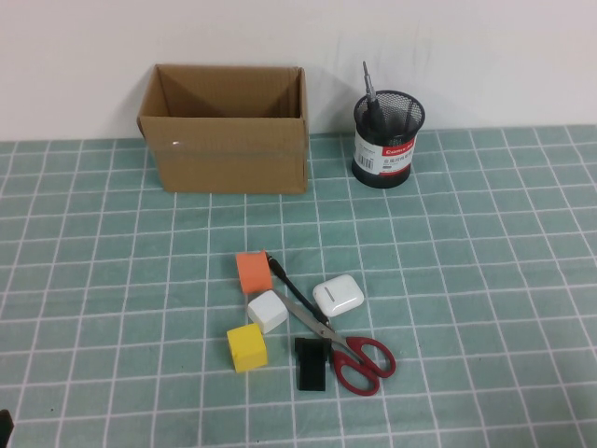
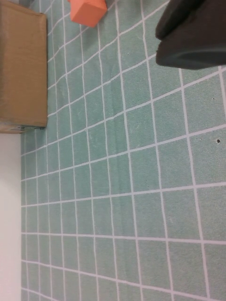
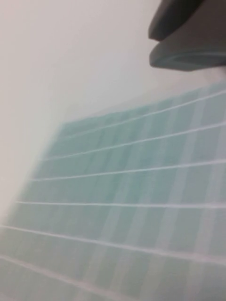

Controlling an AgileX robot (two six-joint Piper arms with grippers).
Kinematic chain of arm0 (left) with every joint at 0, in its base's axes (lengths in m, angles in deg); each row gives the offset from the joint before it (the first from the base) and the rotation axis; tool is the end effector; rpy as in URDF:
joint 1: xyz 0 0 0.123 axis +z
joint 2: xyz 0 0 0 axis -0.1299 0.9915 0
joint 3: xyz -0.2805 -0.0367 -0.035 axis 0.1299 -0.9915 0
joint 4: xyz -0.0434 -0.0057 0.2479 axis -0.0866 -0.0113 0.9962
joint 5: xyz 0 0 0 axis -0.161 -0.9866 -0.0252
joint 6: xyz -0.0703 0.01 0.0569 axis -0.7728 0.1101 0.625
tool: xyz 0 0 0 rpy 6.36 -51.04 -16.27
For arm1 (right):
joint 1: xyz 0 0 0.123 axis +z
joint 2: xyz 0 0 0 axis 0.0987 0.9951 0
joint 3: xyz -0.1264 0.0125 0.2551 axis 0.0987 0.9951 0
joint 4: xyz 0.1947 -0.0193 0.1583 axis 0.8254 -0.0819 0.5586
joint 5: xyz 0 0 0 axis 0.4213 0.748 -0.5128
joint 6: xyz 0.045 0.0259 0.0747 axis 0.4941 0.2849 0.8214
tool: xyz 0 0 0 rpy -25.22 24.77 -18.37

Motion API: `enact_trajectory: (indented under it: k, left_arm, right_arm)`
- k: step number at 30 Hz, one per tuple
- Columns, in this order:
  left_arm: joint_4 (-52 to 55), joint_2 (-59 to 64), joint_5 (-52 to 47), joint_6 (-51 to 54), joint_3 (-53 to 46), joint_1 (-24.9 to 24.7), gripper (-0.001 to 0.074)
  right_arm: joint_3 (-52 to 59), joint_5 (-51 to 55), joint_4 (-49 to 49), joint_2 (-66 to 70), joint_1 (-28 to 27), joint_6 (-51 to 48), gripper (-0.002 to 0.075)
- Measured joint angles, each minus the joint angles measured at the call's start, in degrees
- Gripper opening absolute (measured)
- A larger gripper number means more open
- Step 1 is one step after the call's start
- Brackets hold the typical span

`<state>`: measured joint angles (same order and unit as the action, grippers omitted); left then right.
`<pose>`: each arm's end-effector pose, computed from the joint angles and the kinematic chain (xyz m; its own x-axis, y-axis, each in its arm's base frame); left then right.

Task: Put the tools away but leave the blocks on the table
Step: Pick up the scissors from the table

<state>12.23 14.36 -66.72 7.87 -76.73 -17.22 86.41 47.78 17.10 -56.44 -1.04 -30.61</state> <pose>0.0521 -0.0115 0.1728 -0.2743 0.0528 -0.9602 0.1969 0.9804 -0.0024 0.0535 -0.0150 0.1813 -0.2577 -0.4661 -0.8464 0.0935 0.8598 -0.5019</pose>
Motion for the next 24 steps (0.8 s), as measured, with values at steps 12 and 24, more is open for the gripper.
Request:
enact_trajectory:
  k: [12,24]
  left_arm:
    - [0.0,0.0,0.0,0.0,0.0,0.0,-0.0003]
    - [0.1,0.0,0.0,0.0,0.0,0.0,-0.0003]
  right_arm:
    - [0.0,-7.2,34.0,0.0,0.0,20.4,-0.0007]
    - [-12.5,10.2,45.5,7.3,0.0,20.7,-0.0007]
